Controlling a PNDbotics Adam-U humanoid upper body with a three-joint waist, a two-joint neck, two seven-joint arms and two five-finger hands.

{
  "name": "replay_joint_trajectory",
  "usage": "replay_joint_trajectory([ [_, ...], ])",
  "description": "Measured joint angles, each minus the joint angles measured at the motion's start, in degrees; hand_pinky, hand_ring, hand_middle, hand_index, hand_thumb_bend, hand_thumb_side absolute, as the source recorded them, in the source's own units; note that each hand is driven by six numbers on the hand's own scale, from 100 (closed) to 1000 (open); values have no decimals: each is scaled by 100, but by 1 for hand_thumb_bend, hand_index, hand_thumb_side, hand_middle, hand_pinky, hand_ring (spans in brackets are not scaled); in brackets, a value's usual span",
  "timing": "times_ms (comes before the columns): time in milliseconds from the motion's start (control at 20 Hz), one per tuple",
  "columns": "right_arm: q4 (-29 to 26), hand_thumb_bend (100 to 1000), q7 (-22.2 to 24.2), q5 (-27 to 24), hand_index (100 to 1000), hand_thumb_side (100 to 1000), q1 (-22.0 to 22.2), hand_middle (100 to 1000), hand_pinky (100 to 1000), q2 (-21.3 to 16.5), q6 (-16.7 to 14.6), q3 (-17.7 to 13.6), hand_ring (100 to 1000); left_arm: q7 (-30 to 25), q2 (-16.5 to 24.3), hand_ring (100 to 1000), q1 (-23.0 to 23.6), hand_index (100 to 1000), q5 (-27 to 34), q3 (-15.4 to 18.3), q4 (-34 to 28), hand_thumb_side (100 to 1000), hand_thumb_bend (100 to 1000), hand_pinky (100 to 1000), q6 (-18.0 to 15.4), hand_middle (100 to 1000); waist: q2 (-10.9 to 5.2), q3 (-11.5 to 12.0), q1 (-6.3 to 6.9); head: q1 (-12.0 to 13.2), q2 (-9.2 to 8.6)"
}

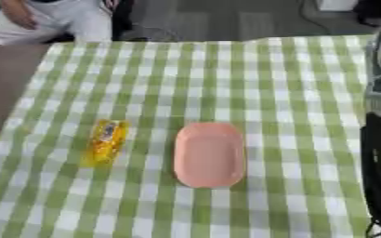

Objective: Pick up objects on the table and place them in the box.

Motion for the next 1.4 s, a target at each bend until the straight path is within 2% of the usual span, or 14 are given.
replay_joint_trajectory([
  [100, 0, 100, -22, 26, 1000, 1000, 0, 658, 481, -3, 27, 3, 595, 1, 240, 640, 159, 839, -454, 11, 0, 389, 567, 449, -1, 767, 1, -1, 36, -1, 0],
  [150, 0, 100, -29, 41, 1000, 1000, 1, 659, 483, -4, 46, 10, 596, 10, 345, 655, 237, 848, -718, 11, 0, 446, 603, 464, -10, 773, 4, -5, 52, -1, 0],
  [250, 0, 100, -39, 68, 1000, 1000, 1, 660, 484, -5, 86, 23, 597, 53, 509, 677, 346, 861, -1273, 6, -1, 458, 662, 489, -53, 783, 13, -23, 84, -1, -2],
  [300, 0, 100, -50, 83, 1000, 1000, 1, 661, 486, -5, 102, 31, 598, 85, 579, 697, 377, 870, -1560, 2, -1, 423, 742, 518, -85, 786, 23, -29, 101, -1, -3],
  [350, 0, 100, -62, 103, 1000, 1000, 1, 662, 486, -5, 118, 33, 598, 122, 664, 710, 396, 873, -1873, -4, -1, 312, 804, 543, -123, 781, 36, -31, 116, -1, -4],
  [400, 0, 100, -68, 117, 1000, 1000, 1, 662, 487, -5, 136, 34, 599, 161, 753, 725, 395, 875, -2190, -16, -1, 314, 885, 572, -161, 783, 39, -38, 132, -1, -6],
  [500, 0, 100, -71, 145, 1000, 1000, 1, 664, 489, -5, 172, 38, 601, 269, 973, 754, 384, 874, -2901, -33, -1, 252, 860, 633, -269, 768, 42, -64, 165, -1, -21],
  [650, 0, 100, -76, 195, 1000, 1000, 2, 670, 496, -10, 222, 70, 606, 617, 1412, 773, 288, 871, -4317, -50, -2, 261, 867, 678, -598, 748, 72, -67, 234, -1, -21],
  [750, 1, 100, -85, 233, 1000, 1000, 3, 672, 499, -29, 268, 77, 608, 1189, 1670, 783, 222, 870, -5499, -91, -5, 217, 859, 705, -793, 734, 87, -71, 288, -1, -21],
  [800, 1, 100, -88, 253, 1000, 1000, 4, 674, 501, -38, 293, 85, 609, 1591, 1770, 796, 178, 874, -6130, -105, -11, 275, 899, 730, -844, 728, 97, -80, 306, -1, -21],
  [1000, 1, 100, -109, 312, 1000, 1000, 4, 679, 508, -49, 373, 105, 614, 3616, 1972, 803, 88, 881, -8827, -164, -23, 290, 953, 740, -869, 718, 115, -126, 359, -1, -22],
  [1050, 0, 100, -115, 320, 1000, 1000, 4, 681, 509, -49, 398, 107, 616, 4167, 2007, 806, 84, 884, -9516, -210, -25, 280, 961, 737, -774, 719, 131, -168, 385, -1, -22],
  [1250, 1, 100, -146, 369, 1000, 1000, -7, 684, 514, -48, 500, 140, 619, 5646, 2046, 806, 56, 879, -12199, -659, -35, 277, 965, 732, 674, 720, 207, -389, 513, 12, -50],
  [1400, 1, 100, -153, 390, 1000, 1000, -74, 684, 514, -45, 563, 145, 619, 6233, 1971, 793, 115, 873, -13467, -1177, -35, 301, 956, 711, 1262, 716, 269, -592, 552, 83, -77],
])
